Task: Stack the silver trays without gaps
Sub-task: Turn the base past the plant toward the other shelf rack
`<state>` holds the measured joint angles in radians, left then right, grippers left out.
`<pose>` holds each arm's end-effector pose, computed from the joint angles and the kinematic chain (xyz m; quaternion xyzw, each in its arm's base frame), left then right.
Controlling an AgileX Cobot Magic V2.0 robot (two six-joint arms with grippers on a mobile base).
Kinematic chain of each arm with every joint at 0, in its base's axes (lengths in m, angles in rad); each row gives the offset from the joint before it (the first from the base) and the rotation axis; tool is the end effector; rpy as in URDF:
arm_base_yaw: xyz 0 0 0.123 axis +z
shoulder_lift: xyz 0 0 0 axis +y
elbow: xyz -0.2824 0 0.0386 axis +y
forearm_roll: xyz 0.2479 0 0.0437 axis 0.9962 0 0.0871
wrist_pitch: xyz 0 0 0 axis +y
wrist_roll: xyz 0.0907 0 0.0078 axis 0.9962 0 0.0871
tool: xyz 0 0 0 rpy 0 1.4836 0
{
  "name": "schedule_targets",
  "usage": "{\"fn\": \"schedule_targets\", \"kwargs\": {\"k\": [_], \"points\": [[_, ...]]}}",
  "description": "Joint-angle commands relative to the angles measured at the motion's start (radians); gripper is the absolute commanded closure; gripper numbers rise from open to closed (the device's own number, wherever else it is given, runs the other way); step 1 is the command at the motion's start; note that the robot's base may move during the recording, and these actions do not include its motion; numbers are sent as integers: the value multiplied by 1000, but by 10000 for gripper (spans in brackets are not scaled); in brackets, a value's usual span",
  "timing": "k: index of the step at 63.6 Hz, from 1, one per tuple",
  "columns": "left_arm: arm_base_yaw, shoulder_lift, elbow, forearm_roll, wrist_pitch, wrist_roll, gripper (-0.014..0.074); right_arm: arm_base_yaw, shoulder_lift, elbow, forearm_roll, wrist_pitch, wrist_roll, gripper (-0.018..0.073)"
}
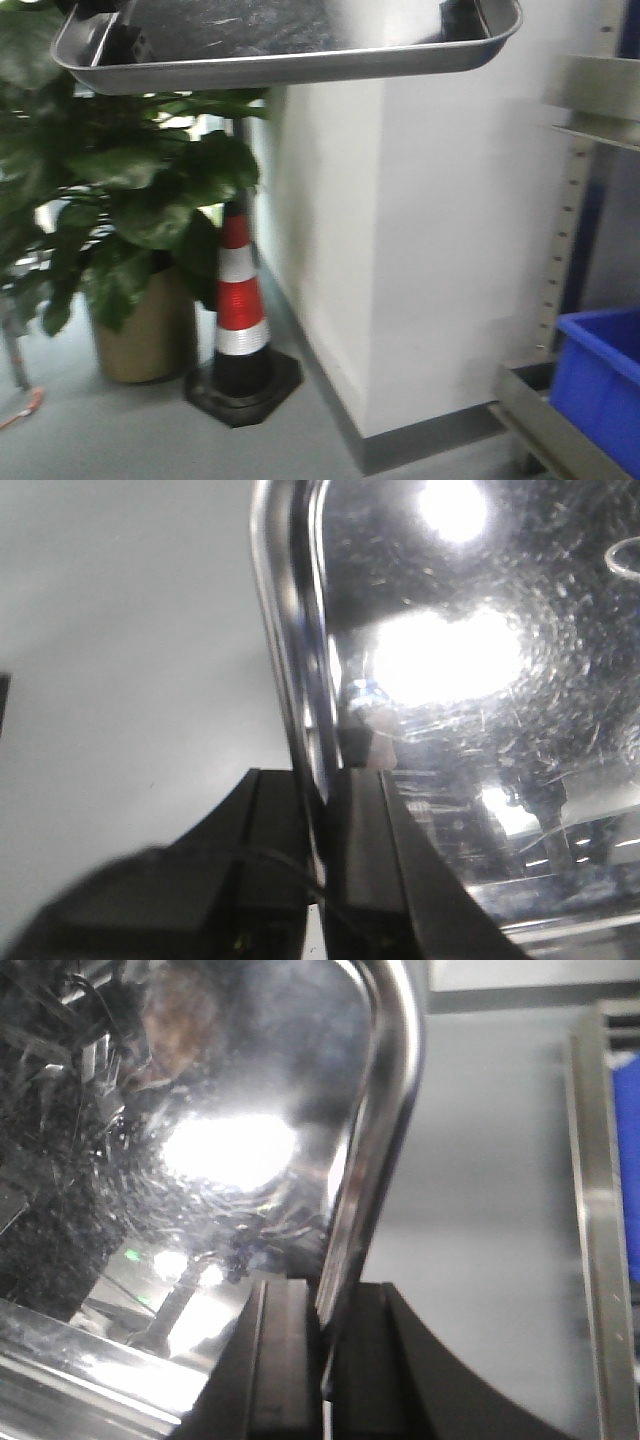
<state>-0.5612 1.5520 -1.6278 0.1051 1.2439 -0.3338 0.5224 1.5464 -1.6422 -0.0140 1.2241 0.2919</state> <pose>0.2756 -0.1625 0.3885 0.1142 0.9621 -0.0576 0.2410 0.2781 0.1587 0.3949 -0.1116 0.9586 0.0972 0.2431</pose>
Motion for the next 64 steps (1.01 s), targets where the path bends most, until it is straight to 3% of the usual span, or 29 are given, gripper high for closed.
{"fn": "schedule_targets", "kwargs": {"k": [1,64], "points": [[-6,-37,-31,19,53,25,644,4,-53,-29,-10,-59,-18,503],[-6,-37,-31,19,53,25,644,4,-53,-29,-10,-59,-18,503]]}}
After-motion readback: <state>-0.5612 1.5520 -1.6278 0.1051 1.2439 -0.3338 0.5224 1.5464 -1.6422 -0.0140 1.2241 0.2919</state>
